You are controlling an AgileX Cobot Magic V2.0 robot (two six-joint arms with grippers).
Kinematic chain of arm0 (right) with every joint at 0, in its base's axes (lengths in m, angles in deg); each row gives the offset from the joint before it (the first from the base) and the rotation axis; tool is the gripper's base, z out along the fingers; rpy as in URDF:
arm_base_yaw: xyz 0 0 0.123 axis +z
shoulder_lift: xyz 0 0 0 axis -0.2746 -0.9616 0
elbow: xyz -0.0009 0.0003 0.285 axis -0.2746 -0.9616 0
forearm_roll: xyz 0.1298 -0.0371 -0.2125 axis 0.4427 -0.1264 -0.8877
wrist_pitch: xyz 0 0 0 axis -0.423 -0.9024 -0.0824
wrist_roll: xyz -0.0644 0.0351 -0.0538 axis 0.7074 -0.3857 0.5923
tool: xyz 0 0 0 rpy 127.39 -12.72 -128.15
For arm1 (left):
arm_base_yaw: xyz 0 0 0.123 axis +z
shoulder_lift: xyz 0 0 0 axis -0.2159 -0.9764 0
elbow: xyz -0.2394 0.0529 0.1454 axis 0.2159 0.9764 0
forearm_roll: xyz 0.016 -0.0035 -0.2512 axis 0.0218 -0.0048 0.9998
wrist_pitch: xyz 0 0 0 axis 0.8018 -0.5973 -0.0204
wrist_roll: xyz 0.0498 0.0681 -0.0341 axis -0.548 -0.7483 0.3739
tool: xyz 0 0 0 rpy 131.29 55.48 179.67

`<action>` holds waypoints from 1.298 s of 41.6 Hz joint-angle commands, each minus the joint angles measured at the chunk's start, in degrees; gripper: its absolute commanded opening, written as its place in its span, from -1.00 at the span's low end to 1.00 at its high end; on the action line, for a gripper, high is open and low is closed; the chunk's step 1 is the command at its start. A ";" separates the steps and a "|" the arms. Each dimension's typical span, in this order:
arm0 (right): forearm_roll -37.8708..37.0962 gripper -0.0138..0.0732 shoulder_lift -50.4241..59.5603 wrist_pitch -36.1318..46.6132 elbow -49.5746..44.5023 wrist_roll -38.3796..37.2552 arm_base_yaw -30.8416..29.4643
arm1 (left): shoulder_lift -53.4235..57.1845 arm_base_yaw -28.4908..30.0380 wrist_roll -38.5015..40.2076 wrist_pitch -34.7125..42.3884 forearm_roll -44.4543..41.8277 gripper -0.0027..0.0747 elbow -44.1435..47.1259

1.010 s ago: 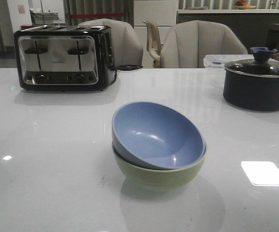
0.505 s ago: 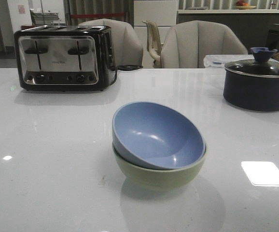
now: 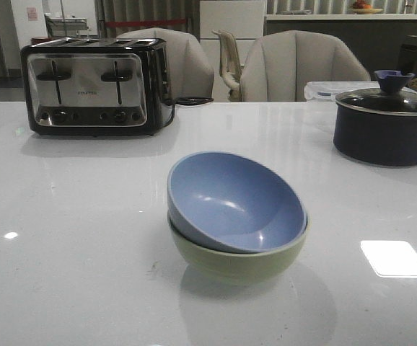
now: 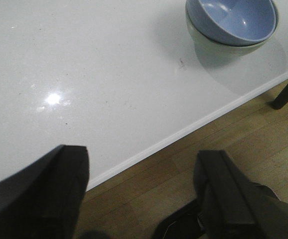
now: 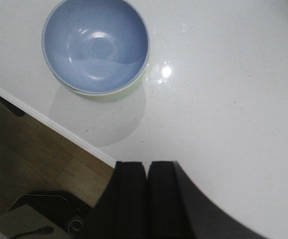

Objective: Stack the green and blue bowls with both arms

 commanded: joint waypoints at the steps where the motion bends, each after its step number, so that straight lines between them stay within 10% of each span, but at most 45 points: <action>1: -0.26 -0.60 0.09 3.19 1.53 0.60 0.05 | -0.14 -0.37 0.58 4.20 0.36 -0.05 -1.60; 12: -0.26 -0.60 0.09 3.19 1.53 0.60 0.05 | -0.14 -0.37 0.58 3.72 0.36 -0.68 -1.60; 28: -0.26 -0.60 0.09 3.19 1.53 0.60 0.05 | 4.26 1.42 0.47 4.38 -1.74 -0.67 -1.32; 54: -0.26 -0.60 0.09 3.19 1.53 0.60 0.05 | 31.18 26.00 0.39 49.86 -2.34 -0.67 33.10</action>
